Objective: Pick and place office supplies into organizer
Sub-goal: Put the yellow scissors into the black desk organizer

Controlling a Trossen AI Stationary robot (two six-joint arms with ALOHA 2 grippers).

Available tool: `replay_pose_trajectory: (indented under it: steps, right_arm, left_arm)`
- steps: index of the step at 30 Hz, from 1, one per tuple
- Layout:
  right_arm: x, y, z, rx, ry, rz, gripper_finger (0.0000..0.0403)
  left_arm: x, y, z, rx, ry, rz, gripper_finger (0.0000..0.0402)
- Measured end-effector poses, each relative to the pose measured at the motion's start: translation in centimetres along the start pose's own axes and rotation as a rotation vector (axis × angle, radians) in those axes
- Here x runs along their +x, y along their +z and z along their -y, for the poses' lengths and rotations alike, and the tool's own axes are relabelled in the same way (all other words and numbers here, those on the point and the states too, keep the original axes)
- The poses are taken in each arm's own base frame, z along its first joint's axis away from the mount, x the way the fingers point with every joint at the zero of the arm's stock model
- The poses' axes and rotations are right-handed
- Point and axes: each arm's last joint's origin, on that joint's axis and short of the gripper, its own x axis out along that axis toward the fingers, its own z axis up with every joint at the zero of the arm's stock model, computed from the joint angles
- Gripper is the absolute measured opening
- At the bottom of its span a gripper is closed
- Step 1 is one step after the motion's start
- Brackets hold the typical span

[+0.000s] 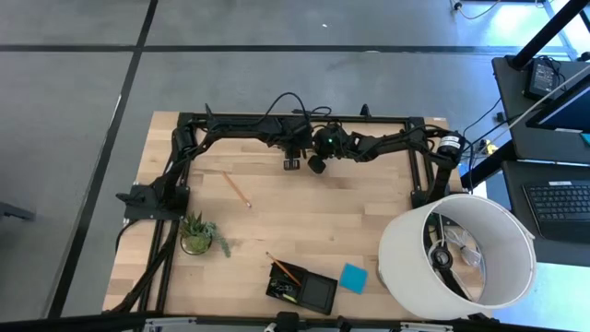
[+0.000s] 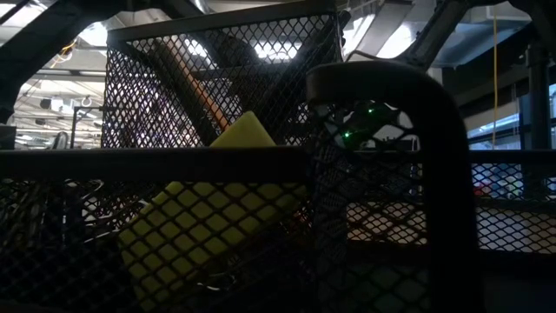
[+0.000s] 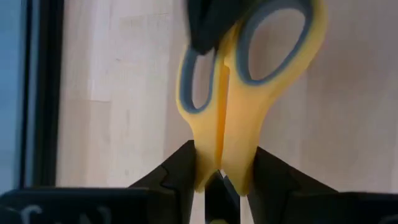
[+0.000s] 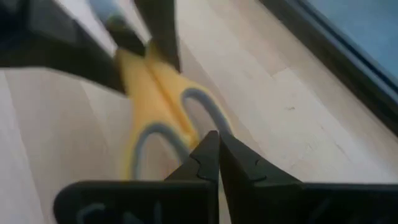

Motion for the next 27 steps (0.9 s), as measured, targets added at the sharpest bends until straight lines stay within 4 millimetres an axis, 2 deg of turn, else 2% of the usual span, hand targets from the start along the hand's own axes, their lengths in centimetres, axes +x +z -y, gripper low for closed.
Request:
replay_pose_trajectory:
  steps: [4,7,14,21,27]
  right_arm:
    - [0.0,0.0,0.0,-0.004,0.005,-0.002,0.0002]
    - [0.0,0.0,0.0,-0.004,0.005,-0.002,0.0008]
    - [0.0,-0.1,0.1,-0.01,-0.008,-0.005,0.0004]
    - [-0.1,-0.1,0.1,-0.01,-0.025,-0.014,0.0016]
    - [-1.8,0.2,0.5,-0.081,-0.116,-0.077,0.002]
  left_arm:
    - [0.0,0.0,0.0,-0.001,0.004,-0.001,0.0103]
    - [0.0,0.0,0.0,0.0,0.003,-0.001,0.0092]
    - [0.0,0.0,0.2,0.032,-0.019,-0.006,0.0025]
    - [-0.1,0.1,0.3,0.051,-0.003,-0.008,0.0025]
    - [-0.1,-0.3,0.2,0.048,0.08,-0.078,0.0025]
